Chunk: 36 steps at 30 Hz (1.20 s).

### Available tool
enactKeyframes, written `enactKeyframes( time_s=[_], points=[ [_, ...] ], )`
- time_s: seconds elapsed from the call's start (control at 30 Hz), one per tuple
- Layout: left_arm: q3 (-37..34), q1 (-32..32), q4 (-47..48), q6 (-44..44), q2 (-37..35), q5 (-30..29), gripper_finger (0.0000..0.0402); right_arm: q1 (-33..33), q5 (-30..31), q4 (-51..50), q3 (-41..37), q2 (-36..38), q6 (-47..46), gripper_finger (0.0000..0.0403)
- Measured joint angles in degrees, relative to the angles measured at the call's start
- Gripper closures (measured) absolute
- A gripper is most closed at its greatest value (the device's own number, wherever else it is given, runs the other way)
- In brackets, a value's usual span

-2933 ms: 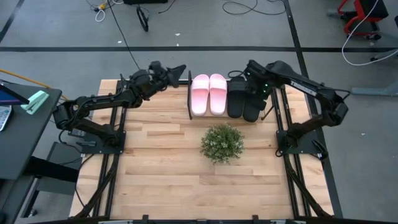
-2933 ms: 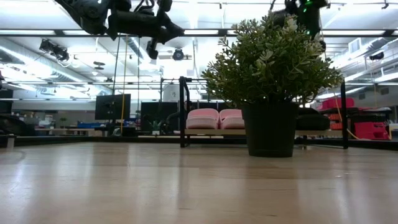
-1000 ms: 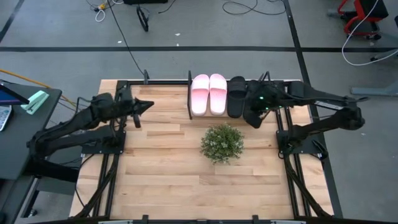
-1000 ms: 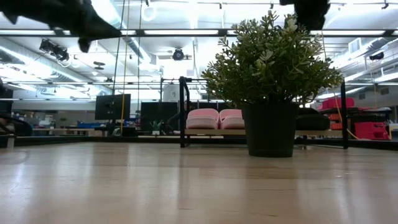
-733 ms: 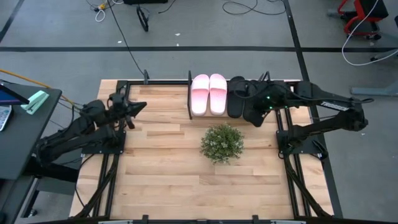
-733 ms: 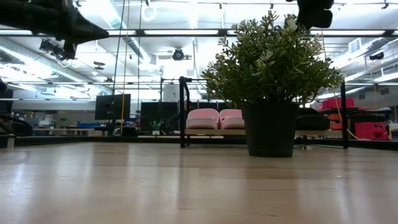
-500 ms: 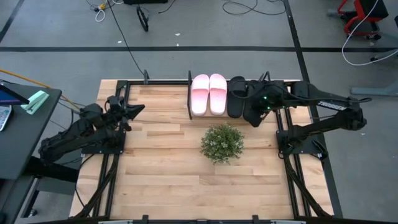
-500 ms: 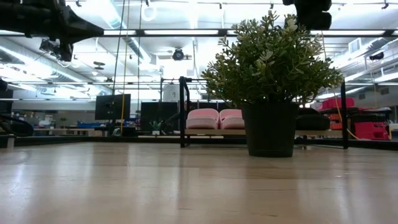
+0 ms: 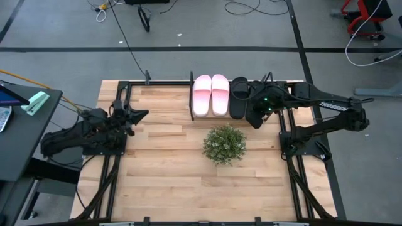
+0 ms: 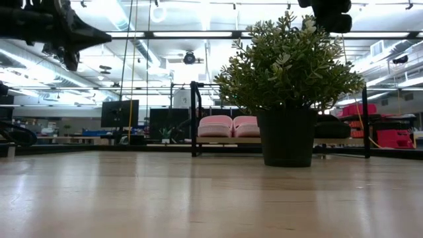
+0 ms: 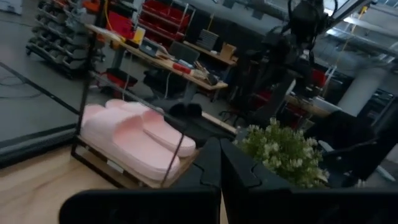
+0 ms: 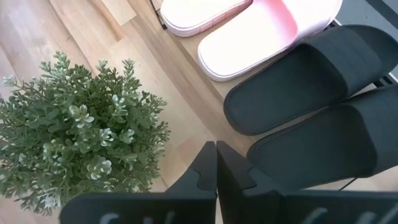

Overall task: Pick and place slides into the shelf
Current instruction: Return to Home Position

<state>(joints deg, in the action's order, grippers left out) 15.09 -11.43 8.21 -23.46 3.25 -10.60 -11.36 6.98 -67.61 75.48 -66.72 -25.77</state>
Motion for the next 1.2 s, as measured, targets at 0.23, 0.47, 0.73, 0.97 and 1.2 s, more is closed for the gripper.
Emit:
enactKeyframes(
  time_s=[0.23, 0.47, 0.73, 0.97, 1.2],
  points=[
    [-5.44, 3.7, -7.8, 0.35, 0.0, -2.91, 0.0401, -0.02, 0.01, -0.02, 0.0, 0.0, -0.17, 0.0403],
    [-5.4, 6.06, -7.99, 0.1, -0.04, -5.99, 0.0401, -0.02, -0.03, -0.02, 0.0, 0.0, -1.24, 0.0403],
    [-7.17, 8.96, -10.58, 1.9, -2.94, -10.42, 0.0401, -0.02, -0.03, -0.02, 0.0, 0.0, -1.28, 0.0403],
    [-11.13, 10.3, -20.62, 4.36, -2.95, -8.67, 0.0401, -0.02, -0.07, -0.04, 0.0, 0.02, -1.78, 0.0403],
    [-13.41, 10.93, -23.75, 4.65, -2.99, -6.02, 0.0401, -0.02, -0.54, -0.04, 0.0, 0.02, -3.17, 0.0403]
  ],
)
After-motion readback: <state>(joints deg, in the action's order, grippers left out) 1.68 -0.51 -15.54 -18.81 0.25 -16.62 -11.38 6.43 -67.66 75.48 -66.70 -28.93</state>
